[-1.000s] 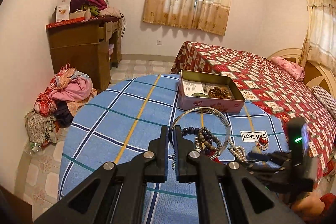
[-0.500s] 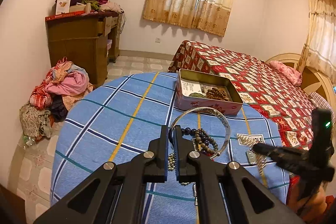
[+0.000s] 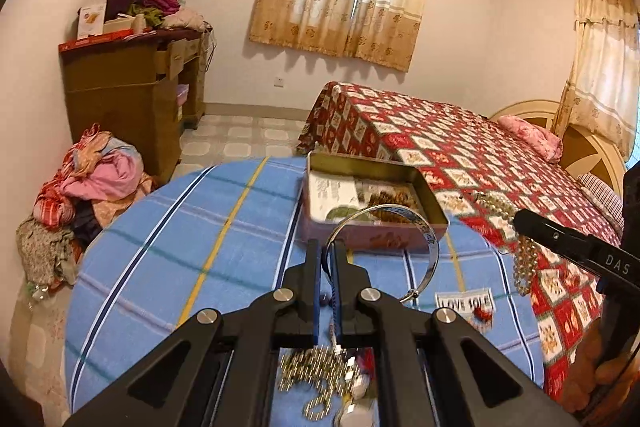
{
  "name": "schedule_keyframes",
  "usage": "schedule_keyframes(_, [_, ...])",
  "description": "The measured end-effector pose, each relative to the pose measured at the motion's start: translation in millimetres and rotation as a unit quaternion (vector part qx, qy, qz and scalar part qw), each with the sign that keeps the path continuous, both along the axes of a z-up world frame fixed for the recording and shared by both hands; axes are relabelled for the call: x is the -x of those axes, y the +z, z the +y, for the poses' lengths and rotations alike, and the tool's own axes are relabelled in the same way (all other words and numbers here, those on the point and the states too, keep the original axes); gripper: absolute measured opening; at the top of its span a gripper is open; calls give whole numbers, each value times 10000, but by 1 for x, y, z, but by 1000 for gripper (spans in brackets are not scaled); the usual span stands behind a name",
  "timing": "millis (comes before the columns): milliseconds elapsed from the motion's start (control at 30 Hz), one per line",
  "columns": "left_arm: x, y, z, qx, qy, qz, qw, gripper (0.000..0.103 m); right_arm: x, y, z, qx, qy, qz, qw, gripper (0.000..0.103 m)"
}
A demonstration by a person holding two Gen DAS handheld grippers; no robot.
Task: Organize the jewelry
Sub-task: 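Lower silver bangle into tin with left tool while right tool releases pearls, then move both open tools back over the remaining jewelry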
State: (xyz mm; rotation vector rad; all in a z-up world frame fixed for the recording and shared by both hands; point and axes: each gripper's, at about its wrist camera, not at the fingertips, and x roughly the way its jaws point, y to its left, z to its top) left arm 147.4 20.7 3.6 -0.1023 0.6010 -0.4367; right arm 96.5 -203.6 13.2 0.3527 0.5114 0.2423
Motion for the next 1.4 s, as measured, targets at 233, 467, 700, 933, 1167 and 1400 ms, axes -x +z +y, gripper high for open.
schedule_keyframes(233, [-59,-4,-33,27,-100,18,9999,3,-74,-9,-16,-156,-373,-84,9991,16])
schedule_keyframes(467, [-114,-23,-65,-33,-130,156,9998,3,-143,-49,-31,-656,-582,399,9954,16])
schedule_keyframes(700, [-154,-50,-89,-449,-89,445,9980,7,-143,-61,-49,-1168,-671,261,9905,33])
schedule_keyframes(933, [-139,-29,-74,-370,-36,322,9988,51,-93,-25,-61,-827,-1459,-222,9856,44])
schedule_keyframes(1167, [-81,-15,-25,-215,442,205,9986,71,-36,-26,-27,72,-1454,-240,9891,79])
schedule_keyframes(1400, [-11,-31,5,-475,744,235,9958,71,0,-46,11,817,-980,187,9917,96])
